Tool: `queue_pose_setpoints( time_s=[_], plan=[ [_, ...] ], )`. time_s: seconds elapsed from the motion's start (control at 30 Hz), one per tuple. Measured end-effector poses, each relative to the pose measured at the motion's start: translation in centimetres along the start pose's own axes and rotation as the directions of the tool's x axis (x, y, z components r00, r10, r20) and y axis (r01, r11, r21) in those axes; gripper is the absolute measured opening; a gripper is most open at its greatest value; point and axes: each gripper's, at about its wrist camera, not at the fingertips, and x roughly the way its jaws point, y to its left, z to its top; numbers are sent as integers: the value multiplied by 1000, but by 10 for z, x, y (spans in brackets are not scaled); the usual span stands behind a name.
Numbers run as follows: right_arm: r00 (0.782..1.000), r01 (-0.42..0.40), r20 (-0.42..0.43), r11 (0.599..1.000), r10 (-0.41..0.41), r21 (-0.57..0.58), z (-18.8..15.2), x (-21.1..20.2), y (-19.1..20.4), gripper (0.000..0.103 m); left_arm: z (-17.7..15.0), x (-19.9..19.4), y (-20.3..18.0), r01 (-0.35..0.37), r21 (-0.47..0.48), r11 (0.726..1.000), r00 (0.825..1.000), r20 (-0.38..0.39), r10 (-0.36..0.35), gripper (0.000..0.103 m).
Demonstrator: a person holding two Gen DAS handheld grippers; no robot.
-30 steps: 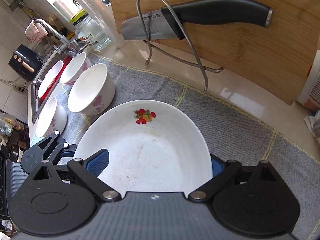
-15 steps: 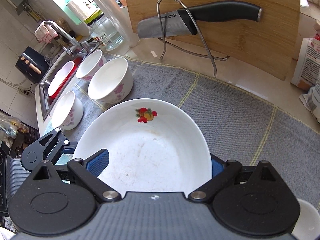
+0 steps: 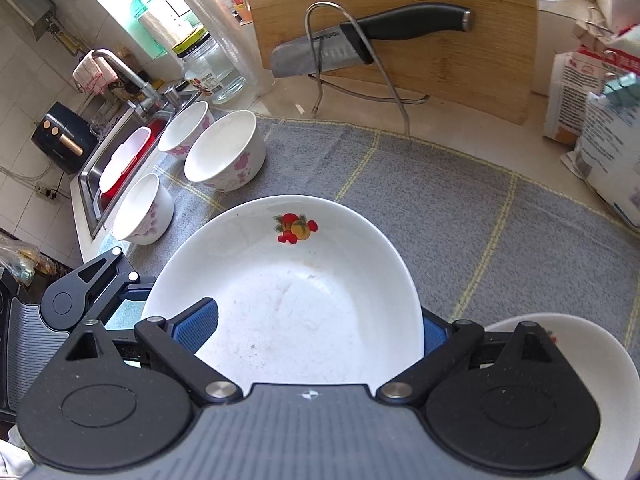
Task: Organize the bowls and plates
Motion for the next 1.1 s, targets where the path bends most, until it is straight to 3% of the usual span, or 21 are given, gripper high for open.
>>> queue_pose_setpoints(
  time_s=[0.6,1.1],
  plan=[
    [993,95,57,989,-102,114,-47,-53,-49,101,28,22,-50,119,120,986,993,8,-121,102],
    [988,136,49,970,-149,200,-75,-67,-81,101,45,47,-73,203,169,964,979,-35,-201,102]
  ],
)
